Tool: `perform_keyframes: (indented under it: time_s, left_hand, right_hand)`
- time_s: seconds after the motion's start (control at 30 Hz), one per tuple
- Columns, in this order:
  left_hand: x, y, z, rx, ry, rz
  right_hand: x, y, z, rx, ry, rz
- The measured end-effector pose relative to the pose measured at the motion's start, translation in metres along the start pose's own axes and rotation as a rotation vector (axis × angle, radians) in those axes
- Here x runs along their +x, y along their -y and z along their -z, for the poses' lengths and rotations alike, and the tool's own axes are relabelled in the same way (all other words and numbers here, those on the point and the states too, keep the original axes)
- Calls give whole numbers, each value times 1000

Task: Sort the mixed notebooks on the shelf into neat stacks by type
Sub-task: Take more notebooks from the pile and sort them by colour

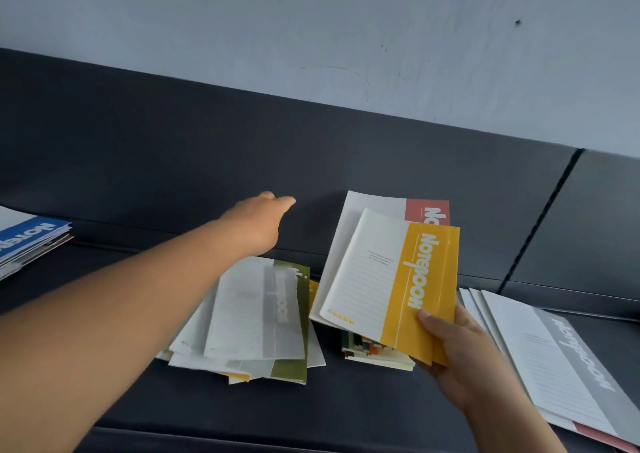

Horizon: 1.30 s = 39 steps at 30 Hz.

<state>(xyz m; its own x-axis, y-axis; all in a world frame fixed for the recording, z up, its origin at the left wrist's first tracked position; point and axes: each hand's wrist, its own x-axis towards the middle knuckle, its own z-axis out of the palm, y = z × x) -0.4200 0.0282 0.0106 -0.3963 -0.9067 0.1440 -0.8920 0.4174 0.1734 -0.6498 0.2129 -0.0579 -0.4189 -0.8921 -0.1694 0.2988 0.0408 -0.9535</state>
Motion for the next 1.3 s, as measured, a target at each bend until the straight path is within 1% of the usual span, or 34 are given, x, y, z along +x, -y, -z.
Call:
perform_keyframes:
  time_s: [0.1, 0.13, 0.17, 0.2, 0.23, 0.27, 0.3, 0.33, 0.37, 0.43, 0.5, 0.6, 0.73, 0.9, 1.07, 1.3]
  left_hand:
    - [-9, 4, -7, -189, -30, 27]
    - [-14, 5, -9, -332, -17, 68]
    - [-22, 3, -9, -530, 13, 135]
    - [-32, 1, -11, -769, 68, 211]
    - [-44, -3, -12, -1004, 163, 274]
    - [-55, -6, -13, -1178, 292, 299]
    - [-66, -8, -15, -1283, 407, 296]
    - [-75, -10, -18, -1367, 464, 285]
    - [-85, -12, -19, -1445, 457, 296]
    - [-97, -10, -24, -1576, 326, 368]
    - [-107, -3, -29, -1588, 192, 414]
    - [-120, 12, -30, -1593, 83, 469]
    - [-136, 30, -26, -1604, -49, 545]
    - [-152, 47, -24, -1578, -146, 570]
    - [-161, 65, -21, -1474, -229, 603]
    - [-170, 88, -16, -1306, -349, 630]
  right_hand:
    - [2, -2, -3, 0, 9, -11]
    - [3, -3, -5, 12, 19, -19]
    - [3, -2, -9, 30, 37, -26]
    - [3, -2, -13, 49, 62, -32]
    - [3, -3, -18, 60, 84, -40]
    - [3, -3, -25, 62, 106, -46]
    - [3, -4, -31, 60, 127, -50]
    - [2, -5, -38, 60, 154, -51]
    - [3, -7, -44, 61, 176, -52]
    - [4, -12, -57, 38, 218, -60]
    - [4, -17, -69, -14, 248, -62]
    - [4, -26, -89, -89, 282, -56]
    - [2, -37, -111, -229, 281, -21]
    - [-3, -49, -130, -367, 272, 41]
    - [-1, -58, -140, -436, 189, 44]
    - [8, -70, -145, -392, 92, -5]
